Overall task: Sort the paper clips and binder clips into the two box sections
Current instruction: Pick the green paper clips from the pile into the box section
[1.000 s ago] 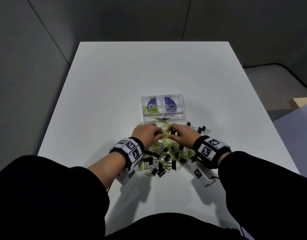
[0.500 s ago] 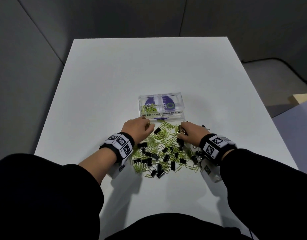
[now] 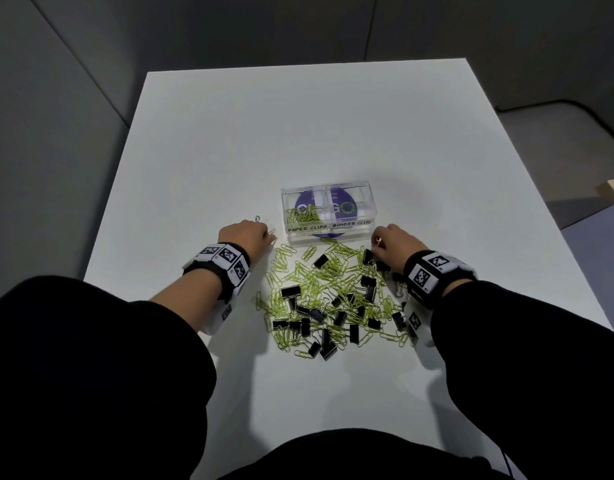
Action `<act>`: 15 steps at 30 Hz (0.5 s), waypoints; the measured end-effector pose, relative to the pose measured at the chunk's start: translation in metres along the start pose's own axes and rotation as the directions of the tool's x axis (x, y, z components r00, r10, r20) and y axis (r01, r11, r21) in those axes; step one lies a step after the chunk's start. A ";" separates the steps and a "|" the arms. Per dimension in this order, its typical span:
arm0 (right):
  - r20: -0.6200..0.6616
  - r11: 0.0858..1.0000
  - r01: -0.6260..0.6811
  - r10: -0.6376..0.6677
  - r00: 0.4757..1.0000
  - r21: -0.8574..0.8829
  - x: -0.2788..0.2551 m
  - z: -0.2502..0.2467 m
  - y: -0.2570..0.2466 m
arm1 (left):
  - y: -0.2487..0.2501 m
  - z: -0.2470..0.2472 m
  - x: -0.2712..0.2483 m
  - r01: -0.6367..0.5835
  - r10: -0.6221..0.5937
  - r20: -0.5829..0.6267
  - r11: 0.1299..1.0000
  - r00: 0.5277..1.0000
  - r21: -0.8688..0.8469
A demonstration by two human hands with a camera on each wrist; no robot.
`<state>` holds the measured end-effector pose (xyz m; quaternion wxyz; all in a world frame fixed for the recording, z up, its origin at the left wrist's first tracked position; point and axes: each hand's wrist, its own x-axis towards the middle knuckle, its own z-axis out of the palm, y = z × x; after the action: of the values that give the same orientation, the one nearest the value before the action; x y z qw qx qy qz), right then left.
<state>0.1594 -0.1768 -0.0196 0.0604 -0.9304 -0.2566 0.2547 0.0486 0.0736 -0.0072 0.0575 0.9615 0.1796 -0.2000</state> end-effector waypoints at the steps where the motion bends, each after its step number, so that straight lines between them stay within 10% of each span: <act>1: 0.015 1.000 0.000 0.000 1.000 0.024 -0.001 0.002 0.001 | 0.000 0.001 0.003 0.007 -0.007 -0.002 1.000 1.000 -0.011; 11: 0.004 0.993 0.070 -0.071 0.997 0.099 -0.005 -0.001 -0.002 | -0.002 0.010 0.001 -0.091 0.158 0.215 0.952 0.964 -0.293; 15: -0.039 0.989 0.095 -0.091 0.995 0.116 -0.001 -0.007 -0.008 | -0.007 0.012 -0.003 -0.071 0.125 0.128 0.929 0.984 -0.363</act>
<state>0.1585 -0.1697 -0.0117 0.1313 -0.9164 -0.2833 0.2503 0.0390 0.0769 -0.0168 0.2543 0.9252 0.1599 -0.2320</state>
